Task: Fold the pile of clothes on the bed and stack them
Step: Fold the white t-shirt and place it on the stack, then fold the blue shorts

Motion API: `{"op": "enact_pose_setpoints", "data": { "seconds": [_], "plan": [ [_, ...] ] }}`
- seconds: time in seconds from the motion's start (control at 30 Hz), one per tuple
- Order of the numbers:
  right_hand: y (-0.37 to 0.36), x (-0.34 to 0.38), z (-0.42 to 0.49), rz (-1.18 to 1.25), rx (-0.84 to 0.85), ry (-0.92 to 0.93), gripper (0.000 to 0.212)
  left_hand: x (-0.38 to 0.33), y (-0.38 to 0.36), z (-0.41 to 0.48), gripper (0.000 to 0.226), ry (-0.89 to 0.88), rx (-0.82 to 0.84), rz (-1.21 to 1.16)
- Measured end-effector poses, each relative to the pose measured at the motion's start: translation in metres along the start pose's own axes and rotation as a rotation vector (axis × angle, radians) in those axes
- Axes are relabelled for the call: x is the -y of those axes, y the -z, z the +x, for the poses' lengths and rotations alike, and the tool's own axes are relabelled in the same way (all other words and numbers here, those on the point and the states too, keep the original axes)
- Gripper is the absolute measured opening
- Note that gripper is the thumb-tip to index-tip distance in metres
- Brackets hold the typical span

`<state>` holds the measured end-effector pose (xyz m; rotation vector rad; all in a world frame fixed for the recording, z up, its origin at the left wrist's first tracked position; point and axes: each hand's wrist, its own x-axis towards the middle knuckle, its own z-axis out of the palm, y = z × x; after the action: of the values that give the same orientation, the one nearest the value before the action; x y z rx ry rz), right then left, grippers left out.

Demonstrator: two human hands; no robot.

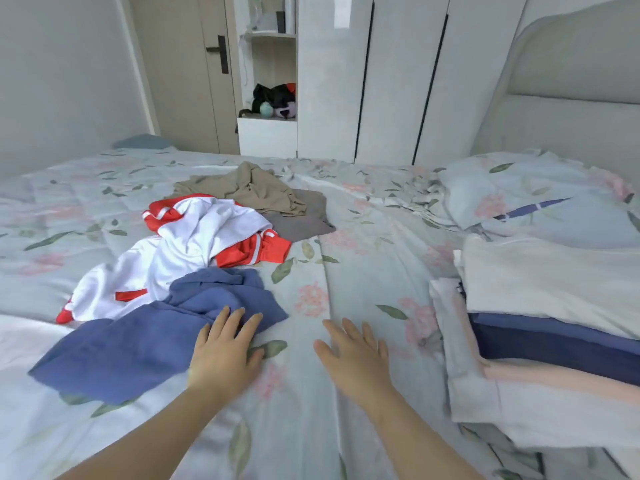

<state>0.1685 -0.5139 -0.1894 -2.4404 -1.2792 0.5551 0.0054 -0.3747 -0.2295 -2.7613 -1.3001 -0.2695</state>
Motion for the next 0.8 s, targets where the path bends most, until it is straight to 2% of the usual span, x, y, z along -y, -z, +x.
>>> {"op": "enact_pose_setpoints", "data": {
  "seconds": [0.07, 0.17, 0.27, 0.4, 0.5, 0.63, 0.7, 0.8],
  "plan": [
    [-0.027, 0.009, 0.006, -0.026, 0.034, -0.005, 0.053, 0.031, -0.007, -0.009, 0.057, 0.099, 0.004, 0.013],
    [-0.055, 0.009, 0.006, -0.206, -0.052, 0.006, 0.054, 0.059, -0.010, -0.015, 0.058, 0.247, -0.031, -0.058],
    [-0.060, 0.006, 0.005, -0.240, -0.118, 0.019, 0.054, 0.064, -0.009, -0.013, 0.036, 0.299, -0.110, -0.112],
    [-0.061, 0.004, -0.002, -0.257, -0.132, 0.026, 0.062, 0.053, -0.008, -0.021, 0.025, 0.287, -0.140, -0.297],
    [-0.062, 0.001, -0.017, -0.208, -0.124, 0.021, 0.052, 0.040, -0.005, -0.042, 0.035, 0.187, -0.135, -0.430],
    [-0.063, -0.010, -0.039, -0.001, -0.199, 0.096, 0.049, 0.012, 0.003, -0.074, 0.040, 0.050, -0.064, -0.588],
    [-0.058, -0.016, -0.050, 0.300, -0.240, 0.098, 0.041, -0.004, 0.009, -0.087, 0.048, -0.021, -0.023, -0.681],
    [-0.039, -0.027, -0.061, 0.726, -0.195, -0.042, 0.038, -0.031, 0.018, -0.100, 0.063, -0.125, 0.069, -0.823]
  ]
}}
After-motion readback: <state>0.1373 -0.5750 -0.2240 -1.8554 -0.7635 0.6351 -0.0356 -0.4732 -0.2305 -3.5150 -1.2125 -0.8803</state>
